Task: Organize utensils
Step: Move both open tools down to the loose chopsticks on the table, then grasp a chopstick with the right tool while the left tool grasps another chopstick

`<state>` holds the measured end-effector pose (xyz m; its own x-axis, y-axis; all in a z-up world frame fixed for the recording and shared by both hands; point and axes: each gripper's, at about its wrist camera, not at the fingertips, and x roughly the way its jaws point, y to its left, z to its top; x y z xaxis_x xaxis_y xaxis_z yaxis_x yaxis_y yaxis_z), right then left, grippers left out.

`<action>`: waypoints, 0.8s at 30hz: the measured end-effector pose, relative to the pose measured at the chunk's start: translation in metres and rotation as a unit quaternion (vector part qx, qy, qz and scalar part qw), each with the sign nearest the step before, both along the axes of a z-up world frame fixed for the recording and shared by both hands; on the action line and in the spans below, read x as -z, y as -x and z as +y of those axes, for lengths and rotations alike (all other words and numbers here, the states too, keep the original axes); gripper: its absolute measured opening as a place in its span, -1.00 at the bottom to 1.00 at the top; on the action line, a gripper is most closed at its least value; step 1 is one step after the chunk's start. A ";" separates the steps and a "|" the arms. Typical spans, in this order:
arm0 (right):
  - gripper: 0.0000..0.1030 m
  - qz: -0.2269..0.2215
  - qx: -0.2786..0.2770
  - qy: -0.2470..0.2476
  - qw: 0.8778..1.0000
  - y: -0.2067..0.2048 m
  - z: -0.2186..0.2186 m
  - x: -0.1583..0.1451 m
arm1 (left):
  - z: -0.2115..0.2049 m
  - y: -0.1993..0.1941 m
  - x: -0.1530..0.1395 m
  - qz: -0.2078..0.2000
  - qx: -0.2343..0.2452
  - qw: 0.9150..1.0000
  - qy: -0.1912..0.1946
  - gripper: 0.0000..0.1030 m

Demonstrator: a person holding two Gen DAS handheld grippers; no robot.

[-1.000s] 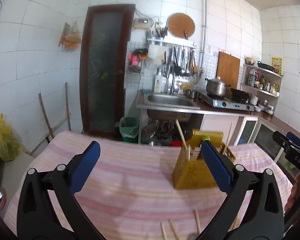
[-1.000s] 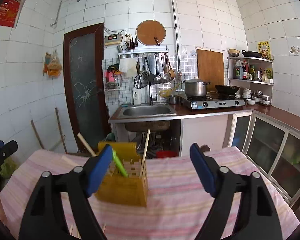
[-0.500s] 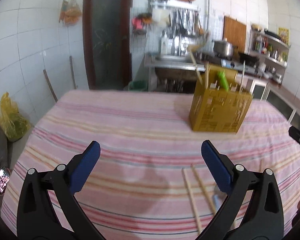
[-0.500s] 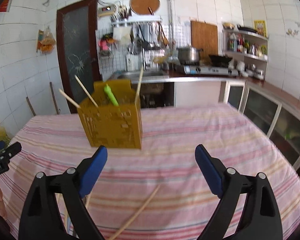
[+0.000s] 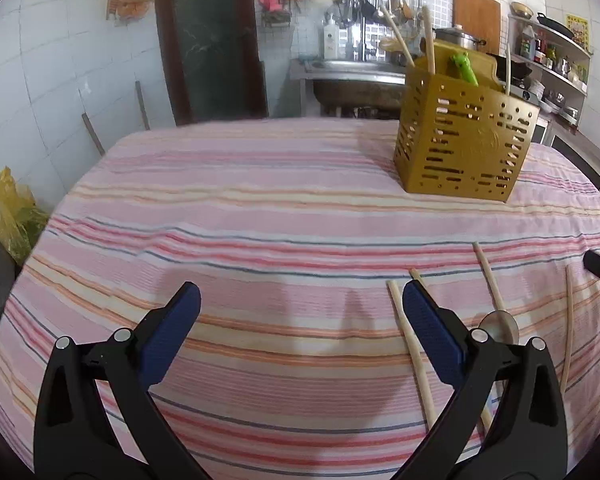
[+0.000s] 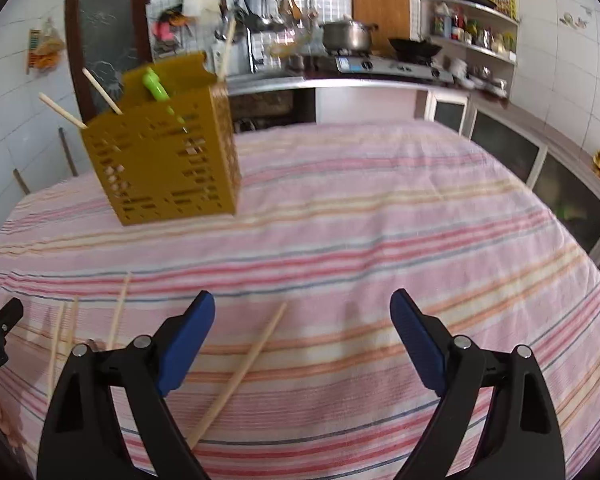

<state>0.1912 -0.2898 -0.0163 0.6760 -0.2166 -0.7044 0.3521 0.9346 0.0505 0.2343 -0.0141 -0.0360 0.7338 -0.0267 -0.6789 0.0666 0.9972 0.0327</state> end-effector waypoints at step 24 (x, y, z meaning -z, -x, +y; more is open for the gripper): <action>-0.88 0.068 -0.070 -0.021 0.995 -0.026 0.019 0.019 | -0.036 -0.008 0.018 0.062 0.014 0.998 -0.029 0.71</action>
<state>0.2177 -0.2709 -0.0355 0.5952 -0.0941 -0.7981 0.2240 0.9732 0.0523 0.2425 -0.0504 -0.0536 0.6429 -0.0042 -0.7659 0.1008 0.9917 0.0792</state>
